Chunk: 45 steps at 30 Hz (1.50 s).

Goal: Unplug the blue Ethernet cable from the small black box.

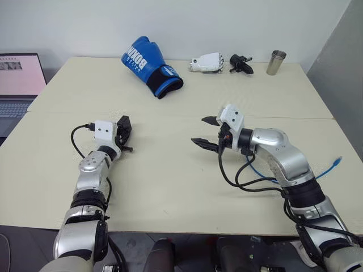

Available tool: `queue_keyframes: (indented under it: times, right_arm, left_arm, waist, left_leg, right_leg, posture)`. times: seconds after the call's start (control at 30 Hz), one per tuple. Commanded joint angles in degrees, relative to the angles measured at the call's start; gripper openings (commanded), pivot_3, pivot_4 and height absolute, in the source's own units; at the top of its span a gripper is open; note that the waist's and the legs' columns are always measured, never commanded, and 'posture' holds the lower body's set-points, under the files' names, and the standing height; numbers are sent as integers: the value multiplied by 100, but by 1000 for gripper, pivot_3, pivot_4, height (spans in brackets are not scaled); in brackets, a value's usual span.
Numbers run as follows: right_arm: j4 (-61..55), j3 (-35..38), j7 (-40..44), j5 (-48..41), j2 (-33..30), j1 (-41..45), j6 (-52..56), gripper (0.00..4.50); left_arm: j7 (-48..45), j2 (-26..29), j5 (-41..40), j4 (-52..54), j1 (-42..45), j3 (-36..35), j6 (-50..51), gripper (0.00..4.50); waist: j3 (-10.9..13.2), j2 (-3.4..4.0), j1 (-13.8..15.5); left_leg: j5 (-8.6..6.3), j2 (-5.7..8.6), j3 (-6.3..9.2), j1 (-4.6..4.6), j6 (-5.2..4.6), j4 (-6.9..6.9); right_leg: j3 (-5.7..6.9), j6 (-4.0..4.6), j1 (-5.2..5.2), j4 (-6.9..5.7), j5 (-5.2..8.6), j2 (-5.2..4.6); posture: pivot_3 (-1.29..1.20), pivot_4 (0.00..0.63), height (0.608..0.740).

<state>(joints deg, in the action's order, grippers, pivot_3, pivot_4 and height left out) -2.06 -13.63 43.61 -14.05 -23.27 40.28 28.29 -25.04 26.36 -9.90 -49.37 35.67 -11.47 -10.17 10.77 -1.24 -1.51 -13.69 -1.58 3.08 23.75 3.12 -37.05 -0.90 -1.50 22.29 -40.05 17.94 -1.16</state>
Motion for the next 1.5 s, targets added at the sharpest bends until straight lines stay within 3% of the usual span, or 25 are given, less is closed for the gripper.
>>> queue_keyframes:
  times: [0.03,0.07,0.13,0.43,0.63,0.97,1.27,1.5]
  right_arm:
    - [-62,143,-19,31,-14,103,60,4110]
    - [-63,139,-15,36,-17,106,67,4110]
    - [-74,140,-6,43,-26,101,74,4162]
    - [-111,95,55,121,-23,72,41,4162]
    - [-181,124,-18,153,16,47,105,4162]
    - [-516,462,-47,23,-267,-153,382,4162]
    - [-1746,1502,700,-863,-1378,-1222,560,4162]
    - [-1521,2186,1692,-1391,-2617,-1492,631,4162]
  left_arm:
    - [-97,-40,-25,-247,-64,-53,64,776]
    - [-128,-48,-87,-285,-54,-103,142,776]
    - [-166,-59,-208,-349,-44,-218,276,1476]
    - [-100,29,-116,-264,-38,-246,399,3364]
    - [-61,121,-58,452,-300,-214,497,3364]
    - [-342,395,-195,3239,-1591,-188,1475,3364]
    - [-1600,1826,-825,4787,-2105,-413,2981,3364]
    - [-3046,3052,-1306,4763,-1910,-472,3590,3364]
  waist:
    - [-1,0,-7]
    - [-1,0,-11]
    - [-2,0,-14]
    - [-3,2,-21]
    - [-3,2,-43]
    - [-2,2,-28]
    - [-1,2,-17]
    - [3,8,-23]
  left_leg:
    - [0,0,-1,-2,0,0]
    - [0,0,-1,-2,0,1]
    - [0,0,-1,-4,0,1]
    - [0,-1,-5,-18,0,2]
    - [0,-3,-7,-22,0,2]
    - [0,-7,-4,-20,0,3]
    - [0,-6,-3,-17,0,6]
    - [-1,-8,-8,-31,-1,11]
  right_leg:
    - [0,0,-1,0,0,0]
    - [-1,0,-1,0,0,0]
    - [-1,0,-1,-2,0,1]
    - [-5,0,-7,-11,0,2]
    - [-6,0,-6,-16,0,2]
    - [-7,0,-6,-16,0,1]
    - [-7,1,-9,-5,1,0]
    - [-9,1,-16,-4,1,6]
  posture:
    - [0,150,740]
    - [0,150,740]
    - [0,150,740]
    - [0,150,740]
    - [0,150,740]
    - [0,150,740]
    - [0,150,740]
    - [0,150,740]
